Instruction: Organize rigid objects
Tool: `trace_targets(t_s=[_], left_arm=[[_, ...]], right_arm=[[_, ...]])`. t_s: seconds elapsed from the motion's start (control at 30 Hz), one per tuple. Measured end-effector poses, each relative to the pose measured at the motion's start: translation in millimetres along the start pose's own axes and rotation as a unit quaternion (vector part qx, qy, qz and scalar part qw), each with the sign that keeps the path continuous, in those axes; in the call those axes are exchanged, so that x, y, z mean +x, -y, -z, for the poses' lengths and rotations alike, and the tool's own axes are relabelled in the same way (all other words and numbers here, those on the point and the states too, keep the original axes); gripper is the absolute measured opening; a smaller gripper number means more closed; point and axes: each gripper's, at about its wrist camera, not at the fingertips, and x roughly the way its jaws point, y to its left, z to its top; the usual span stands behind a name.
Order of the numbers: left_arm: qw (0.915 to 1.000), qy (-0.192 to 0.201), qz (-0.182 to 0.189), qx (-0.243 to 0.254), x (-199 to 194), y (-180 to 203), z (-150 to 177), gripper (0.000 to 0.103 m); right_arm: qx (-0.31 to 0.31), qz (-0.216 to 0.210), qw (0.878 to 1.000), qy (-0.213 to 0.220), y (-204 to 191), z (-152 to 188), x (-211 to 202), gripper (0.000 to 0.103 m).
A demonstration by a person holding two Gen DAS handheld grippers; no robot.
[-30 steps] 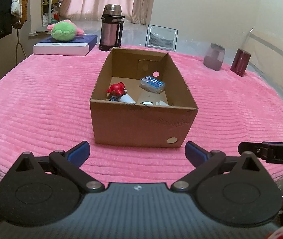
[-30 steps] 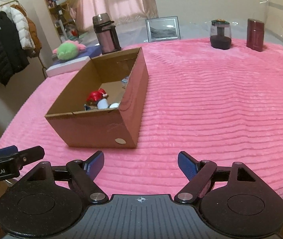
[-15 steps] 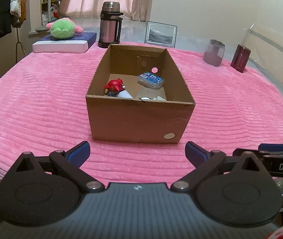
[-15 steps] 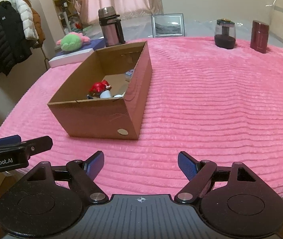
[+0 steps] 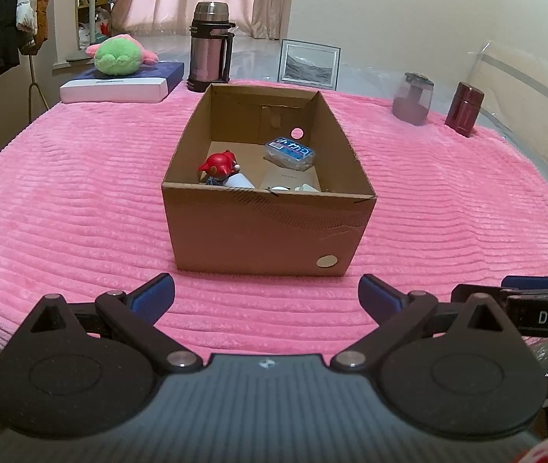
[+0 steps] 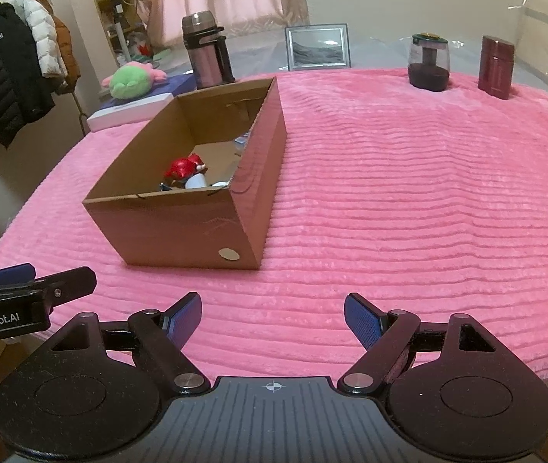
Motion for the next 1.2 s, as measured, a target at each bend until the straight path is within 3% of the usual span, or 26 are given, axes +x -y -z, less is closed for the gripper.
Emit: trace_targets(t_s=[1.2], left_arm=[[0.9998,-0.015,0.006,0.014,15.5,2.7,6.6,0.100]], right_arm=[[0.010,0.008,1.000,-0.009,3.1,1.7,4.4,0.078]])
